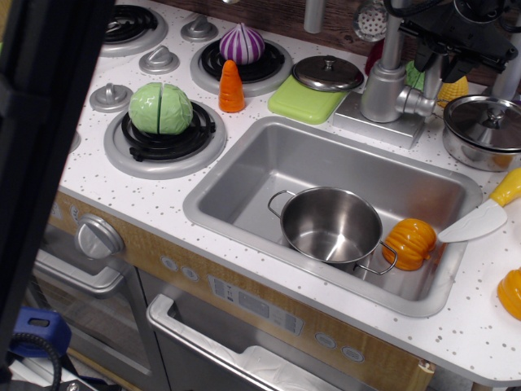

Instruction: Turn lever vertical to front

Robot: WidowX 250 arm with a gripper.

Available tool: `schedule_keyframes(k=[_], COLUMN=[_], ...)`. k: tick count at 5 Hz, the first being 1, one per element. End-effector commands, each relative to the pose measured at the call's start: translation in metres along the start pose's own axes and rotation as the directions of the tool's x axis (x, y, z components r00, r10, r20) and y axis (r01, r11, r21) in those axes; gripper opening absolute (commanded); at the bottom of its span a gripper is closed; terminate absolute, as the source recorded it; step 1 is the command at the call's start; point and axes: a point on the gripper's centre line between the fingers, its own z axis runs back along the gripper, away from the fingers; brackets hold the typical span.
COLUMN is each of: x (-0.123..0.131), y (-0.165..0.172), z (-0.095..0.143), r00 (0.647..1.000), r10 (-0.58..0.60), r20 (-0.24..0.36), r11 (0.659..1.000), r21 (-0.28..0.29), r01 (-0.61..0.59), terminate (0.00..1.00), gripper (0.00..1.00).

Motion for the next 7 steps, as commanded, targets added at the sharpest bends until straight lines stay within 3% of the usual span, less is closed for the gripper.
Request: schedule_keyframes(k=[1,3,4,6,7], x=[0.000,-0.019,-0.025,-0.039,-0.042], y=[-0.002,-0.001,-0.003,-0.022,-0.029], z=[0.041,0.028,0.016,0.006,0.010], r00=[0.996,0.977,0.974,0.973,0.963], r10=[0.066,0.102,0.081,0.094,0.082], r20=[-0.054,-0.185,-0.210,-0.210,-0.258], r11=[0.993,0.953,0.944,0.948,0.955], r21=[-0.090,-0.263,-0.298,-0.279,-0.256], r01=[-0.071,-0.150,-0.143,-0.152,-0.150], terminate=[0.00,0.00,0.00,0.00,1.00], gripper=[0.00,0.00,0.00,0.00,0.00])
